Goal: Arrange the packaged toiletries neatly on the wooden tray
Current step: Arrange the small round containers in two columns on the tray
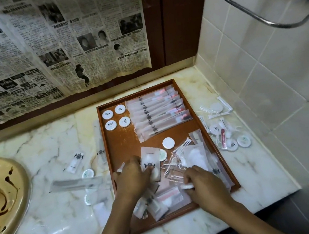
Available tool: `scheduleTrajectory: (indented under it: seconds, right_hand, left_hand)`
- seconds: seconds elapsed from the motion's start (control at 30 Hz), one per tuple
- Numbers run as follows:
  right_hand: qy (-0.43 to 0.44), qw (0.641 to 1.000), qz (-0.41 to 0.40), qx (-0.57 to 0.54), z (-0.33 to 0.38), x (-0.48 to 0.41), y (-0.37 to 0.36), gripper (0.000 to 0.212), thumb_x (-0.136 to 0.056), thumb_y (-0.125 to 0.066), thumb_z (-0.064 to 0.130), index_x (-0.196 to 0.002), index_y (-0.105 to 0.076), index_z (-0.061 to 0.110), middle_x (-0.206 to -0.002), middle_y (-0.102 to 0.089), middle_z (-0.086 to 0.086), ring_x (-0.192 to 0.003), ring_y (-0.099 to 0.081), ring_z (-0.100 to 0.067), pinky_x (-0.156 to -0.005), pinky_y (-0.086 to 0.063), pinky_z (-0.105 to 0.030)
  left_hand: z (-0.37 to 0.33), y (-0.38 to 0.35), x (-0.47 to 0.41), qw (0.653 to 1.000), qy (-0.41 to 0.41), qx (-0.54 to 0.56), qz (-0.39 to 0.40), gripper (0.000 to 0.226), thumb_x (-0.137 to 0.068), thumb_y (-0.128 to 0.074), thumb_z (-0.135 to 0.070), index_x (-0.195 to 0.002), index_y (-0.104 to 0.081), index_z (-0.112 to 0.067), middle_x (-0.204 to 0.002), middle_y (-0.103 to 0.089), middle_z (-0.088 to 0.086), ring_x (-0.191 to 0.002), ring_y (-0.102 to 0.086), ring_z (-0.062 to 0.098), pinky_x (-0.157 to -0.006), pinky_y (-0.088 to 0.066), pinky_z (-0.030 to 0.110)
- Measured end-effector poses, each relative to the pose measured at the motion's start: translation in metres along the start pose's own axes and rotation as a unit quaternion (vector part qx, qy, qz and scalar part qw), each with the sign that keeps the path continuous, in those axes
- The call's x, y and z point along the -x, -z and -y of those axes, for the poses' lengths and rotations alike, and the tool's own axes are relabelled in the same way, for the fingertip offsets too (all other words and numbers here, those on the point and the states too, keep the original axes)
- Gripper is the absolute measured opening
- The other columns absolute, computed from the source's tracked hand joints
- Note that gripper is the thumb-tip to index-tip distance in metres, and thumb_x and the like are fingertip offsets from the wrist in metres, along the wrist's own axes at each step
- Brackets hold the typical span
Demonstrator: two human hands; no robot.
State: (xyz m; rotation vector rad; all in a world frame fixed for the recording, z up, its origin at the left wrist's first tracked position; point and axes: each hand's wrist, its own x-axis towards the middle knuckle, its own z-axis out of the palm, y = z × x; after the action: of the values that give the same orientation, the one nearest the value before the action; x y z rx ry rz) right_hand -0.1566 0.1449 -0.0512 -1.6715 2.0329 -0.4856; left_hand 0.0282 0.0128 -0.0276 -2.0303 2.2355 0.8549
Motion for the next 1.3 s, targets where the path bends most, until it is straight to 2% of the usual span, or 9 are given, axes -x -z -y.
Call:
scheduleTrajectory:
  seconds: [0.13, 0.23, 0.37, 0.53, 0.67, 0.77, 0.93, 1.1, 1.3]
  right_hand:
    - [-0.041, 0.985, -0.141, -0.093, -0.007, -0.01, 0.016, 0.036, -0.071, -0.075, -0.002, -0.084, -0.053, 0.023, -0.089, -0.053, 0.008, -0.077, -0.054, -0.014, -0.063, -0.048, -0.034]
    - [-0.029, 0.97, -0.203, -0.127, -0.012, -0.021, 0.028, 0.04, -0.069, -0.075, -0.009, -0.084, -0.052, 0.02, -0.09, -0.051, 0.007, -0.08, -0.053, -0.014, -0.064, -0.049, -0.033]
    - [0.01, 0.969, -0.209, -0.13, -0.02, -0.031, 0.035, 0.044, -0.069, -0.078, -0.009, -0.082, -0.048, 0.021, -0.09, -0.047, 0.008, -0.078, -0.05, -0.013, -0.063, -0.047, -0.028]
    - [0.02, 0.976, -0.173, -0.132, -0.032, -0.034, 0.041, 0.047, -0.071, -0.079, -0.006, -0.085, -0.047, 0.026, -0.093, -0.044, 0.014, -0.081, -0.05, -0.007, -0.064, -0.046, -0.022]
    - [-0.03, 0.977, -0.178, -0.11, -0.05, -0.028, 0.045, 0.035, -0.08, -0.072, 0.0, -0.094, -0.054, 0.027, -0.097, -0.051, 0.012, -0.083, -0.054, -0.005, -0.067, -0.051, -0.027]
    - [-0.148, 0.957, -0.242, -0.063, -0.086, -0.025, 0.054, 0.03, -0.082, -0.071, 0.001, -0.107, -0.062, 0.016, -0.103, -0.059, -0.003, -0.089, -0.061, -0.024, -0.069, -0.053, -0.036]
    - [-0.235, 0.965, -0.11, -0.022, -0.127, -0.033, 0.069, 0.047, -0.086, -0.076, 0.023, -0.129, -0.058, 0.016, -0.111, -0.045, -0.007, -0.095, -0.06, -0.032, -0.074, -0.053, -0.039]
    - [-0.19, 0.977, -0.087, -0.029, -0.133, -0.03, 0.069, 0.047, -0.084, -0.078, 0.025, -0.126, -0.056, 0.025, -0.111, -0.037, 0.003, -0.09, -0.06, -0.024, -0.071, -0.055, -0.04]
    - [-0.211, 0.968, -0.116, -0.065, -0.131, -0.03, 0.068, 0.044, -0.084, -0.076, 0.016, -0.122, -0.054, 0.017, -0.118, -0.042, -0.004, -0.092, -0.06, -0.03, -0.073, -0.054, -0.043]
  left_hand:
    - [-0.022, -0.007, 0.01, 0.994, -0.046, 0.091, -0.026, 0.034, -0.093, -0.063, -0.055, -0.116, -0.063, -0.03, -0.101, -0.068, -0.01, -0.099, -0.066, 0.016, -0.096, -0.042, 0.04]
    - [-0.058, -0.01, 0.021, 0.949, -0.049, 0.282, 0.136, 0.032, -0.09, -0.069, -0.053, -0.094, -0.075, -0.021, -0.084, -0.076, -0.006, -0.078, -0.072, 0.009, -0.075, -0.052, 0.029]
    - [-0.083, -0.011, 0.022, 0.899, -0.007, 0.375, 0.227, 0.037, -0.086, -0.079, -0.043, -0.087, -0.076, -0.006, -0.082, -0.075, 0.02, -0.068, -0.071, 0.02, -0.066, -0.059, 0.027]
    - [-0.096, -0.012, 0.012, 0.888, 0.02, 0.394, 0.238, 0.026, -0.089, -0.078, -0.022, -0.088, -0.075, 0.004, -0.071, -0.066, 0.015, -0.066, -0.063, 0.025, -0.061, -0.056, 0.026]
    - [-0.098, -0.017, 0.006, 0.898, 0.043, 0.369, 0.236, 0.02, -0.09, -0.076, -0.019, -0.088, -0.076, 0.001, -0.072, -0.07, 0.015, -0.065, -0.067, 0.026, -0.066, -0.057, 0.031]
    - [-0.093, -0.023, 0.002, 0.925, 0.044, 0.317, 0.206, 0.018, -0.092, -0.074, -0.021, -0.085, -0.077, -0.004, -0.077, -0.077, 0.013, -0.069, -0.074, 0.024, -0.074, -0.061, 0.037]
    - [-0.08, -0.037, -0.006, 0.986, 0.036, 0.123, 0.108, 0.021, -0.091, -0.068, -0.035, -0.075, -0.073, -0.021, -0.072, -0.076, -0.006, -0.071, -0.074, 0.015, -0.076, -0.061, 0.039]
    - [-0.111, -0.044, -0.015, 0.994, -0.111, -0.001, -0.011, 0.016, -0.091, -0.066, -0.035, -0.106, -0.072, -0.03, -0.11, -0.07, -0.003, -0.106, -0.066, 0.022, -0.095, -0.049, 0.043]
    - [-0.185, -0.066, -0.049, 0.962, -0.266, -0.048, 0.032, 0.026, -0.094, -0.063, -0.031, -0.119, -0.068, -0.025, -0.121, -0.059, 0.003, -0.103, -0.064, 0.032, -0.086, -0.051, 0.042]
